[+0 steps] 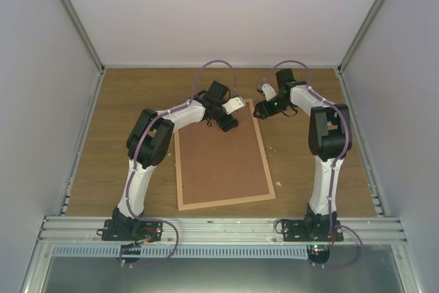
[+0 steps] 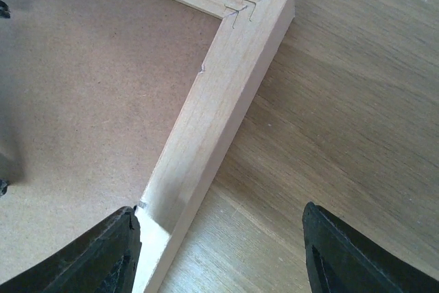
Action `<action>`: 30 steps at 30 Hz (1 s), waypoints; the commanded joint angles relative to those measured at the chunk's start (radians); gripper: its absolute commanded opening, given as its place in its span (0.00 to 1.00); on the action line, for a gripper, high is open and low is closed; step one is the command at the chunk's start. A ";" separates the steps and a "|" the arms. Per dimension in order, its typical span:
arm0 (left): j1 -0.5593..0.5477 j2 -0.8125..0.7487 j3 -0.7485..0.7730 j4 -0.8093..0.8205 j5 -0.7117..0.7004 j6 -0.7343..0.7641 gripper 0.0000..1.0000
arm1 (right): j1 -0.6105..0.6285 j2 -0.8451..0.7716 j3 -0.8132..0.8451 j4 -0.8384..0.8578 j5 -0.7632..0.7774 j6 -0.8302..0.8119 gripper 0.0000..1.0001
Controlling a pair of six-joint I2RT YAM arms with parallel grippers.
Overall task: Put the photo into the frame
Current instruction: Install the photo frame at the center of the board.
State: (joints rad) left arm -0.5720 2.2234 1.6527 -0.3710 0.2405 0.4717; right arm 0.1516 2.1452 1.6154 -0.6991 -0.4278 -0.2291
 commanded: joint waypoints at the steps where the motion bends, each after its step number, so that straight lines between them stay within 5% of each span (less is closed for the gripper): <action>1: -0.022 0.040 -0.037 -0.009 -0.056 0.018 0.85 | 0.004 -0.009 -0.005 -0.010 -0.012 -0.007 0.66; 30: -0.024 0.048 -0.036 -0.005 -0.059 0.010 0.84 | 0.020 0.110 0.042 -0.106 -0.006 0.033 0.66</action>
State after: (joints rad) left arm -0.5777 2.2234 1.6508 -0.3611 0.2302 0.4713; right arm 0.1547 2.2017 1.6688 -0.7521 -0.4549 -0.2031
